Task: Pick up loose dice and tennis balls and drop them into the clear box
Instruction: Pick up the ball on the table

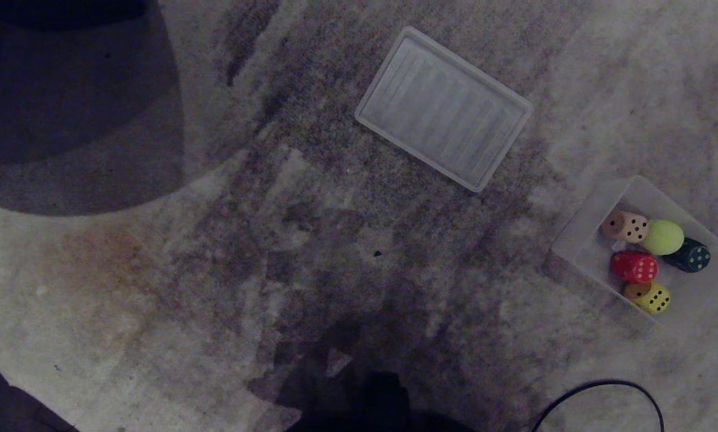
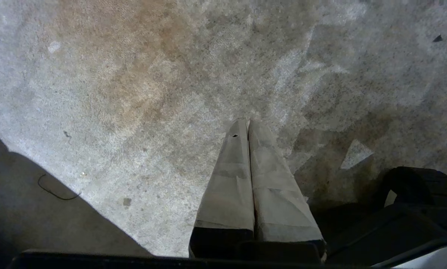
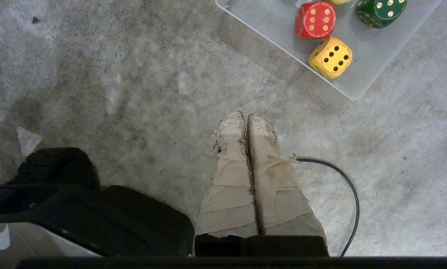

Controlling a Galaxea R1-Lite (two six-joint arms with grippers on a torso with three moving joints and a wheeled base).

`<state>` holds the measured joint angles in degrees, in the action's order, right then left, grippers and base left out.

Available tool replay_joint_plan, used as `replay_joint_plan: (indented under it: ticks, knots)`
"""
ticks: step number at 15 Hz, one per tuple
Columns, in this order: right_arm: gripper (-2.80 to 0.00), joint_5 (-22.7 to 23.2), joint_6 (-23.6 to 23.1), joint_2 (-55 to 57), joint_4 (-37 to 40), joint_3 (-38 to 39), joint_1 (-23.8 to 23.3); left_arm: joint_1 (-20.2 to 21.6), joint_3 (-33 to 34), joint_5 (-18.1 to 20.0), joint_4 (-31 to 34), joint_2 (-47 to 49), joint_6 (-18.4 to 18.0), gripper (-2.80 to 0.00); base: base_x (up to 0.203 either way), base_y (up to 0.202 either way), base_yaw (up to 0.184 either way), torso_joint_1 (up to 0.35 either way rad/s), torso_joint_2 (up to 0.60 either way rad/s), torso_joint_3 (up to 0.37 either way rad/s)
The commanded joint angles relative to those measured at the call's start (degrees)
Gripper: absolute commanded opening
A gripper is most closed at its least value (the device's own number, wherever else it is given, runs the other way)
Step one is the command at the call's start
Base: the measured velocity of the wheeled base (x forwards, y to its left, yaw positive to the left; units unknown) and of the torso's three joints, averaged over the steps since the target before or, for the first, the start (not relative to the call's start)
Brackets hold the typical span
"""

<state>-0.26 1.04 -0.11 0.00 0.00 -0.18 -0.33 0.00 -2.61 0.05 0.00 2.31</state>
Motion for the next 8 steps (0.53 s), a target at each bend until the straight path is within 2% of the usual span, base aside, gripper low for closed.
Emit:
replay_joint_plan:
  ticks: [1, 8]
  knots:
    - [-2.80, 0.0, 0.0, 0.1, 0.0, 0.1, 0.0, 0.0, 0.1, -0.1, 0.0, 0.1, 0.2, -2.80, 0.000, 0.000, 0.000, 0.002, 0.01, 0.111]
    - [-2.80, 0.1, 0.0, 0.1, 0.0, 0.1, 0.0, 0.0, 0.1, -0.1, 0.0, 0.1, 0.2, -2.80, 0.000, 0.000, 0.000, 0.004, 0.00, 0.200]
